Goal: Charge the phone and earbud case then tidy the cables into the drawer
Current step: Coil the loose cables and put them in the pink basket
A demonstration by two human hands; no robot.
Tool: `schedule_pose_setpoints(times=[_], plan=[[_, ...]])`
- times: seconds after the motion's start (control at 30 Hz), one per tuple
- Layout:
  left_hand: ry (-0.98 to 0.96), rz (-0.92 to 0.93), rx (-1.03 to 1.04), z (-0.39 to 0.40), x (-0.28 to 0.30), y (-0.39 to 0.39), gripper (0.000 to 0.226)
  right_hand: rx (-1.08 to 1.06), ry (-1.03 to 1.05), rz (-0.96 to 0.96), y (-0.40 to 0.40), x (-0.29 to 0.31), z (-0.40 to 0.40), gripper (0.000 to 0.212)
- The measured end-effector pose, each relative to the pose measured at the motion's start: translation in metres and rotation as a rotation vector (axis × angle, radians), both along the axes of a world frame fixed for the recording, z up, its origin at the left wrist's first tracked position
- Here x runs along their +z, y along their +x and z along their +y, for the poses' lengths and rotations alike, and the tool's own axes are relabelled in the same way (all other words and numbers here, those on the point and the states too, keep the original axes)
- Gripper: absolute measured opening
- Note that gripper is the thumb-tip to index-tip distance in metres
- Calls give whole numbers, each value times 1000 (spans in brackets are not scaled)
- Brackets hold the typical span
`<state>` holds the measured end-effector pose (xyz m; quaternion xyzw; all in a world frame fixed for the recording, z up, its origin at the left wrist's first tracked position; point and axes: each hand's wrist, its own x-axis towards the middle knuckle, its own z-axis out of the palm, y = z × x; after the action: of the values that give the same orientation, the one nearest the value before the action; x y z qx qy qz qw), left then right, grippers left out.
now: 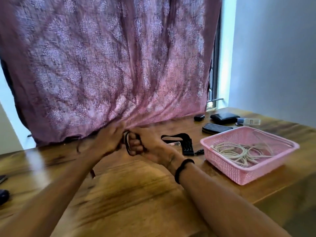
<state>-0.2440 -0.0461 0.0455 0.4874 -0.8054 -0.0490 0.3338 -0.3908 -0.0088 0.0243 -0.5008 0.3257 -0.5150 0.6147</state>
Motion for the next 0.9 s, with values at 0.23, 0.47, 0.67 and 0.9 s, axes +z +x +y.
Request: schedule_pose_setpoints(times=[0.23, 0.47, 0.67, 0.9], plan=[[-245, -256, -155, 41, -25, 13, 73, -365, -277, -329, -18, 14, -2, 36], [-549, -313, -58, 62, 65, 23, 67, -262, -283, 344, 12, 25, 68, 51], [-431, 155, -161, 93, 25, -19, 53, -137, -154, -54, -19, 77, 130, 47], [167, 420, -449, 126, 17, -118, 28, -732, -334, 124, -102, 76, 133, 47]])
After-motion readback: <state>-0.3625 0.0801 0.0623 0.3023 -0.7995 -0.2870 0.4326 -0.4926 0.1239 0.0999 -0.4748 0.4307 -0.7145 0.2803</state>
